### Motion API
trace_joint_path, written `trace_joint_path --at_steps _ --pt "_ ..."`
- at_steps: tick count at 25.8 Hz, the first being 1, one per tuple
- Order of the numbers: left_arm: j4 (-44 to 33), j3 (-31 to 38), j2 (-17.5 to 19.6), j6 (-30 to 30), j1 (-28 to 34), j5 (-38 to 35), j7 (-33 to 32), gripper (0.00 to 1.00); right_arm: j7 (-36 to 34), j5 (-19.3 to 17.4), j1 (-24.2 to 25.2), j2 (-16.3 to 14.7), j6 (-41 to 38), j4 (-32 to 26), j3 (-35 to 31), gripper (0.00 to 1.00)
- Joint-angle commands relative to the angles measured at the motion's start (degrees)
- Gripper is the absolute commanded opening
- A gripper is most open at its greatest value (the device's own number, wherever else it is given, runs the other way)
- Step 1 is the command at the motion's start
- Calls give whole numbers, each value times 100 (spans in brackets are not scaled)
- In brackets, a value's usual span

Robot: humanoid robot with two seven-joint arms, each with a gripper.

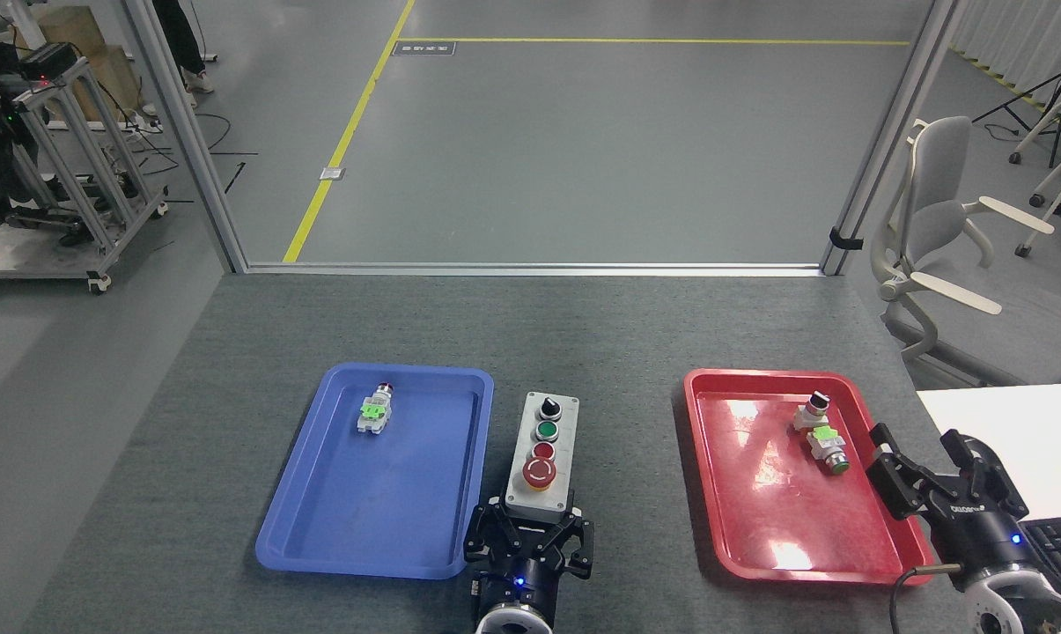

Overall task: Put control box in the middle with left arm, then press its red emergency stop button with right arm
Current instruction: 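Drag the control box off the blue tray toward the table middle, then adjust the box position, then open the left gripper and release it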

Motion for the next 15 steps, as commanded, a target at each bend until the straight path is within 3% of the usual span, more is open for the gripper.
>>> trace_joint_path --at_steps 1,6,15 --pt "50 -52 0 168 -3 112 3 0 26 3 0 1 -26 1 2 100" --pt "112 -60 0 265 -65 525 -111 0 34 -6 0 1 -26 1 2 100" --pt "156 -87 9 10 -83 569 -137 3 26 3 0 -16 18 1 -6 100"
